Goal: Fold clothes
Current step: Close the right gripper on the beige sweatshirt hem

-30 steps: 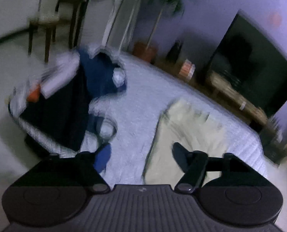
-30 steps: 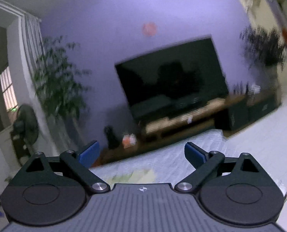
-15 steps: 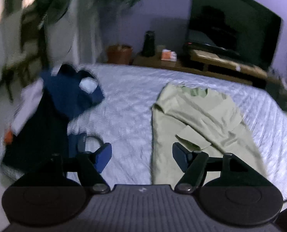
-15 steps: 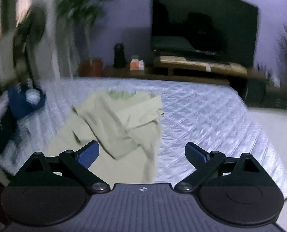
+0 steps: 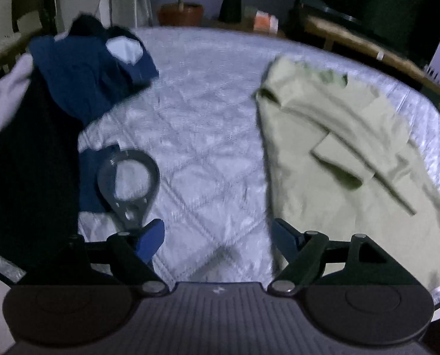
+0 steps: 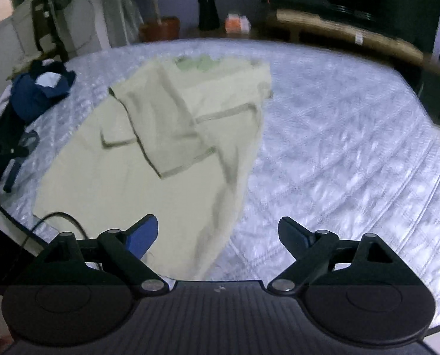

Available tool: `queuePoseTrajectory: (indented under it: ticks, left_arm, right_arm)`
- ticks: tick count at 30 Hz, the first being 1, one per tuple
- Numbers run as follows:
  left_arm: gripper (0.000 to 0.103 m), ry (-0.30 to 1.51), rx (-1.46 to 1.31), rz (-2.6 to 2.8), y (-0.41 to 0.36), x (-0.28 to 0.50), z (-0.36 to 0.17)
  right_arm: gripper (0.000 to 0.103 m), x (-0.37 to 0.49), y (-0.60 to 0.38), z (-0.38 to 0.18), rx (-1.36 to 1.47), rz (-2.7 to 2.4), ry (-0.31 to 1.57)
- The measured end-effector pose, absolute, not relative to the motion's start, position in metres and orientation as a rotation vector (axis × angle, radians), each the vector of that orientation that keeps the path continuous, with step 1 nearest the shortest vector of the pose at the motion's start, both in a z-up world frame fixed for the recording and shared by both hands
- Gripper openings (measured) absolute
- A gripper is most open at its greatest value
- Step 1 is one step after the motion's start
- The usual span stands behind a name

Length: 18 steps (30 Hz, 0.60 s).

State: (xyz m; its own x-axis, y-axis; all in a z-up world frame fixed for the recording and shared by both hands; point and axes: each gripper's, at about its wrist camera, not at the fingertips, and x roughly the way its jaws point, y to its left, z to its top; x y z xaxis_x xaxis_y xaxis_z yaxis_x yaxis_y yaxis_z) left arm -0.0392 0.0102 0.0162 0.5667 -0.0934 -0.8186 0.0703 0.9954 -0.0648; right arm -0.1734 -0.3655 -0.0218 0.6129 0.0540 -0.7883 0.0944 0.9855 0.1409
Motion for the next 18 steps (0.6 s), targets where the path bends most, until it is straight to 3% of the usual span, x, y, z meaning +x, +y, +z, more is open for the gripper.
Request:
queuePoseTrajectory:
  ticks: [6,13,14,15,16,17,18]
  left_arm:
    - [0.083,1.005,0.015,-0.165,-0.003,-0.041,-0.006]
    - [0.095,0.990,0.015,-0.170,-0.012,-0.046,-0.010]
    - [0.096,0.988,0.025,-0.173,-0.015,-0.049,-0.010]
    - [0.096,0.987,0.036,-0.178,-0.017,-0.051,-0.010]
    - [0.096,0.986,0.051,-0.188,-0.020,-0.053,-0.010]
    - [0.094,0.984,0.057,-0.194,-0.021,-0.055,-0.010]
    - [0.091,0.980,0.052,-0.194,-0.020,-0.056,-0.009]
  right_arm:
    - [0.083,-0.182,-0.395,-0.063,0.373,-0.017,0.937]
    - [0.084,-0.174,-0.373,-0.074,0.352,0.087,0.900]
    - [0.080,-0.173,-0.372,-0.074,0.366,0.092,0.900]
    - [0.071,-0.172,-0.373,-0.073,0.389,0.103,0.897]
    - [0.033,-0.173,-0.373,-0.074,0.403,0.107,0.901]
    - [0.018,-0.174,-0.373,-0.076,0.411,0.102,0.904]
    - [0.017,-0.175,-0.374,-0.076,0.421,0.099,0.900]
